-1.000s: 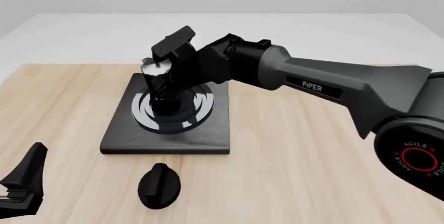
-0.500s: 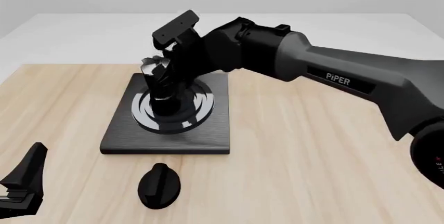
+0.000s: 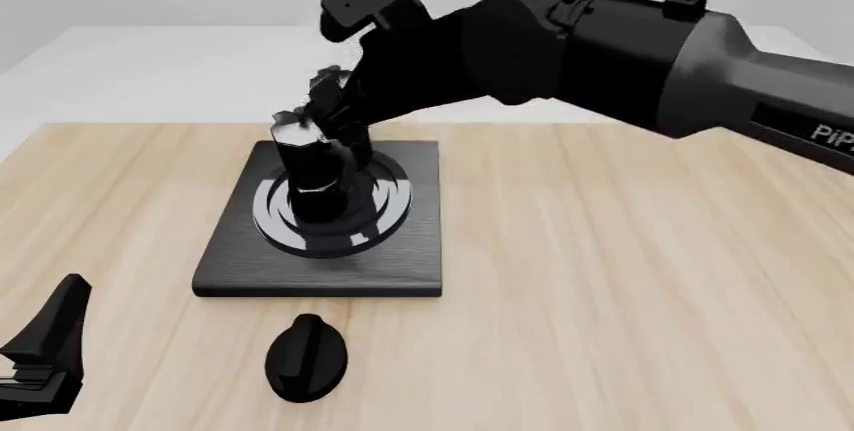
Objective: Put both moka pots on the stove.
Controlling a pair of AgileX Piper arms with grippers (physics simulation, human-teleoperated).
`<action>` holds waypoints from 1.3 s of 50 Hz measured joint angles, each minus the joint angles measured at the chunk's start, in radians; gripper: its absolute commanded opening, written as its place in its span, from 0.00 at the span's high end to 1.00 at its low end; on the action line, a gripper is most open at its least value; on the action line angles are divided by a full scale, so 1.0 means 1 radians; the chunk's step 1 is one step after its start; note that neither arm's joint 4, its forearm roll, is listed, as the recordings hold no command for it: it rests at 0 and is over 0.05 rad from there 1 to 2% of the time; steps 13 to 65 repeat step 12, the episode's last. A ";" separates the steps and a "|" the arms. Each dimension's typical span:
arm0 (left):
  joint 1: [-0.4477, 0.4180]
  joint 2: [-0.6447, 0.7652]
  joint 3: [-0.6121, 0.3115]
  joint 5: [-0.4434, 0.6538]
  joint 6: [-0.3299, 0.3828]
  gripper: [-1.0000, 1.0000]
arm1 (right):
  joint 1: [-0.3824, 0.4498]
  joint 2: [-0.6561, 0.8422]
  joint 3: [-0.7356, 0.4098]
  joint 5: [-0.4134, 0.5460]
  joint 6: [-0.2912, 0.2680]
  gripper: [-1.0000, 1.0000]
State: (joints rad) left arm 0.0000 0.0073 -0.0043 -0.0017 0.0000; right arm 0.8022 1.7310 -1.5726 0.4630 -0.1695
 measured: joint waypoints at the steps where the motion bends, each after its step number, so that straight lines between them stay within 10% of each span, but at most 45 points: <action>1: 0.000 0.000 0.000 0.000 0.000 0.00 | 0.001 -0.013 0.012 -0.006 0.003 0.00; 12: 0.000 0.000 0.000 0.000 0.000 0.00 | 0.011 -0.176 0.191 -0.110 0.049 0.00; 65: 0.000 0.000 0.000 0.000 0.000 0.00 | 0.011 -0.176 0.191 -0.110 0.049 0.00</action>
